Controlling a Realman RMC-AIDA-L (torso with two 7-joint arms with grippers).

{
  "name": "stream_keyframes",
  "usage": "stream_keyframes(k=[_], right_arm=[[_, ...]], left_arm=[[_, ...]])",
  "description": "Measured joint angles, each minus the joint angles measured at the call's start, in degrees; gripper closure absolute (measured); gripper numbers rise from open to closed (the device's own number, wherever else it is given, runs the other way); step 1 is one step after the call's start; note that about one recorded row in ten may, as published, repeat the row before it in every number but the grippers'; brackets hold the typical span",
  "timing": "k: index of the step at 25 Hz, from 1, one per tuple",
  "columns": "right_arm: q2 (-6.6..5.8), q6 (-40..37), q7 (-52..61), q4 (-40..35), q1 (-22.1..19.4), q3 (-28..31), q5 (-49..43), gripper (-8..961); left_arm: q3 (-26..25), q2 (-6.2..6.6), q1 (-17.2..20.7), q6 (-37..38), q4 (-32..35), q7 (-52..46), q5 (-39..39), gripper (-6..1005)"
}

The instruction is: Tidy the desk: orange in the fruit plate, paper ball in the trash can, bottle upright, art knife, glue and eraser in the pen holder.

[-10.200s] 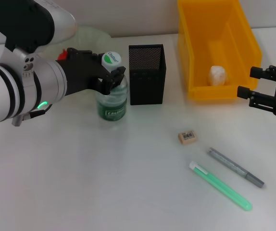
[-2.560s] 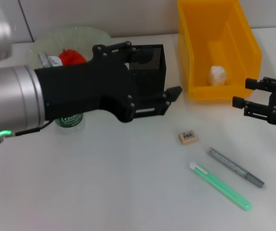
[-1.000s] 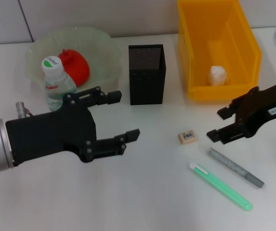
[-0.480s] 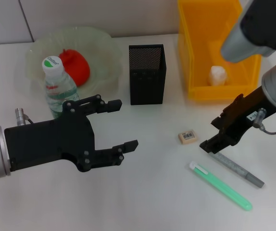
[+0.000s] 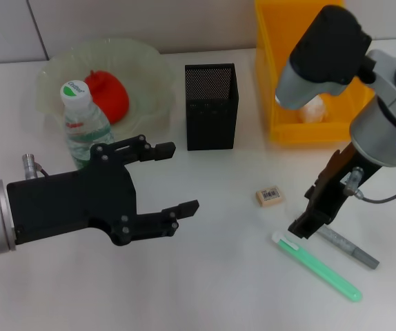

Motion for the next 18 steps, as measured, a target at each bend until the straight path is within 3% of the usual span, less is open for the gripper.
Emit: stream_keyframes(k=[18], right_arm=[[0.14, 2.4, 1.26, 8.63, 3.13, -2.3, -1.28, 285]], left_arm=[[0.17, 0.04, -0.39, 0.63, 0.61, 0.54, -0.05, 216]])
